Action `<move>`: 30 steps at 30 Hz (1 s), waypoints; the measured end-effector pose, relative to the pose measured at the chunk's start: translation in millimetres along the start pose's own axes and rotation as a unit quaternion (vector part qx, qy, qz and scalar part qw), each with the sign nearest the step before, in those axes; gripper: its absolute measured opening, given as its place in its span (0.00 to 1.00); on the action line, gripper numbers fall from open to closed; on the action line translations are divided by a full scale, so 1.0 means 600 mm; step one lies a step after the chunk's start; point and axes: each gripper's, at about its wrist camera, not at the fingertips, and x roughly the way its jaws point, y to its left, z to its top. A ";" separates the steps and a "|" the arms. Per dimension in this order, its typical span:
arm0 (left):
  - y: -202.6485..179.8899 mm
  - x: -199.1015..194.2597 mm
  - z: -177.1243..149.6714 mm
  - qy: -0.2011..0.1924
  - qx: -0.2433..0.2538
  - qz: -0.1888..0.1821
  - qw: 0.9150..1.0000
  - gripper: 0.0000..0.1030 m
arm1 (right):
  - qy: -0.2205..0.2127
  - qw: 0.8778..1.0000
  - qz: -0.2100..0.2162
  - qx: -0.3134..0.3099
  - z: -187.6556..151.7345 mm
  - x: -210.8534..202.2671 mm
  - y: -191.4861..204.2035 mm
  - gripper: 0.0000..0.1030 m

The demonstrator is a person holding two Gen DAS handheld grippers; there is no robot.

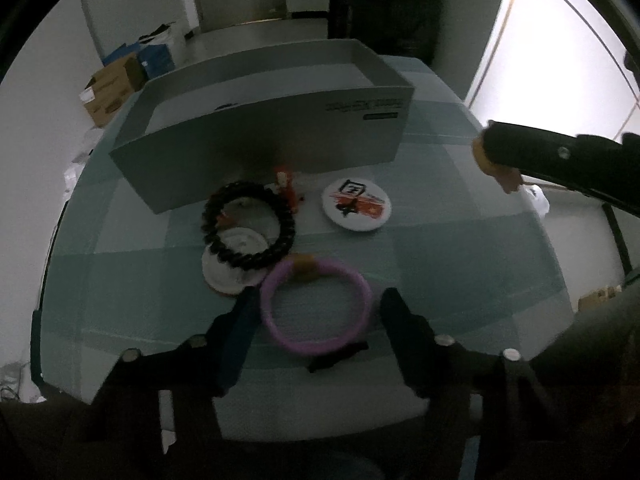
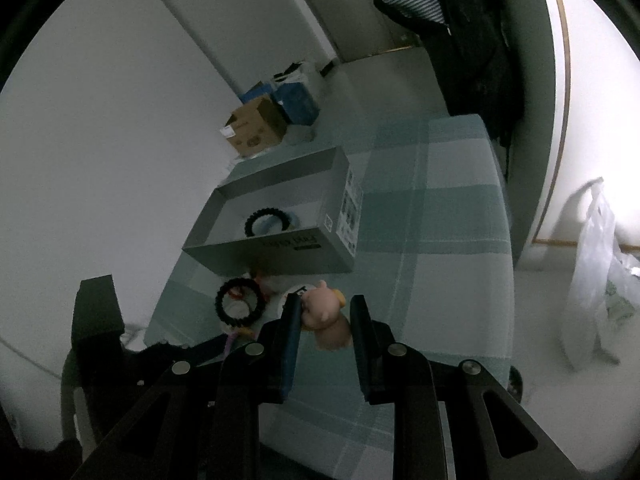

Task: Organize jewelry
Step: 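Grasp the pink pig figurine with the right gripper while the left gripper grasps the pink bangle, then carry the pink bangle into the grey box and release while the right gripper places the pig inside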

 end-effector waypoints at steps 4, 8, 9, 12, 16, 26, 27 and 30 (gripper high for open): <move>-0.002 -0.001 0.001 -0.001 0.001 -0.007 1.000 0.48 | 0.000 1.000 0.000 0.005 0.000 -0.001 -0.003 0.23; 0.001 -0.002 0.002 0.000 -0.005 -0.022 1.000 0.47 | -0.001 1.000 -0.003 0.009 0.001 -0.003 -0.004 0.23; -0.005 -0.006 -0.001 0.000 -0.006 -0.027 1.000 0.47 | -0.001 1.000 -0.003 0.010 0.001 -0.003 -0.004 0.23; -0.005 -0.007 0.000 0.000 -0.005 -0.035 0.999 0.46 | -0.006 1.000 -0.005 0.010 0.000 -0.005 -0.005 0.23; -0.005 -0.016 0.001 -0.005 -0.008 -0.050 0.999 0.46 | -0.013 1.000 -0.002 0.012 0.000 -0.010 -0.008 0.23; 0.022 -0.069 0.027 -0.066 -0.031 -0.087 0.994 0.46 | -0.055 0.998 0.016 0.025 0.017 -0.032 -0.011 0.23; 0.028 -0.073 0.031 -0.072 -0.036 -0.092 0.993 0.46 | -0.057 0.998 0.018 0.024 0.019 -0.032 -0.008 0.23; 0.046 -0.086 0.047 -0.092 -0.051 -0.102 0.989 0.46 | -0.063 0.997 0.026 0.018 0.027 -0.034 0.003 0.23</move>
